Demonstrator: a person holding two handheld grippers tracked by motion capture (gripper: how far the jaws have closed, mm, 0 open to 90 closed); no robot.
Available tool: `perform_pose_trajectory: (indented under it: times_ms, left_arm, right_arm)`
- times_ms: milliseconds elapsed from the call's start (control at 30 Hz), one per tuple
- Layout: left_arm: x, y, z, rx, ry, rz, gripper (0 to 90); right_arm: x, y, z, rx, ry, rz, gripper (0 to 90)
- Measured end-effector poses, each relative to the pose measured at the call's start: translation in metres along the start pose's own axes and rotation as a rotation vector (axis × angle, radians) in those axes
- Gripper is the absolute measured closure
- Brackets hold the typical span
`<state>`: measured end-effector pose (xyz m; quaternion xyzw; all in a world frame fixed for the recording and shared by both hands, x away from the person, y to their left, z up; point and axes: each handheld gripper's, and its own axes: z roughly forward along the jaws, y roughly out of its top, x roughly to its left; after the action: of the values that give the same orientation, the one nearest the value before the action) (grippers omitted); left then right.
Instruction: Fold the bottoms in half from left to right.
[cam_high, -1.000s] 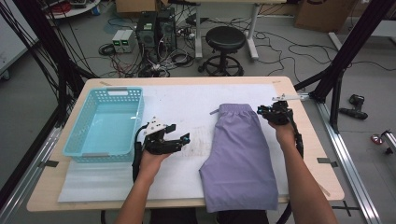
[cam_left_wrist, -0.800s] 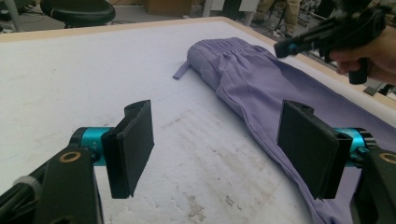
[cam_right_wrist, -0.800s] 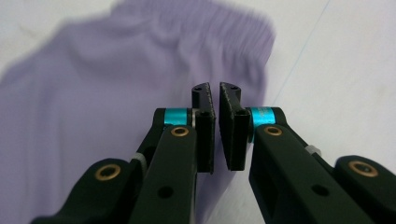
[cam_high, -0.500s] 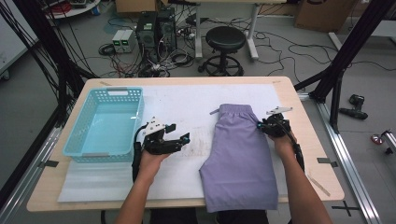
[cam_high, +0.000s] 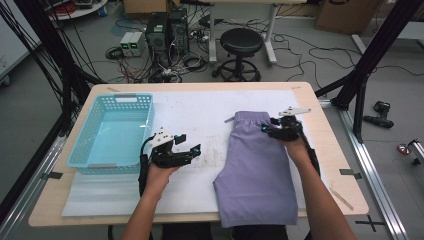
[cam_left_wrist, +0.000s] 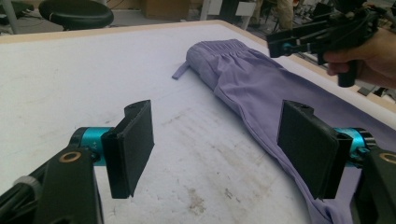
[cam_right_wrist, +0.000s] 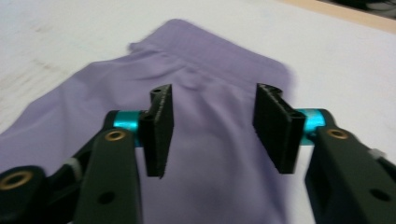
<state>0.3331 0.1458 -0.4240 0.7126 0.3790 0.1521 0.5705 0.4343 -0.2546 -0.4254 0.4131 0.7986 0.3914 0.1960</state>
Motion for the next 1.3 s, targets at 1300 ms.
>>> perform_pose_trajectory:
  times_ms: [1300]
  left_arm:
    - [-0.018,-0.006,0.000,-0.012,-0.036,-0.008,32.3]
  right_arm:
    - [0.020,-0.098,-0.104,0.000,0.069,-0.062,75.0]
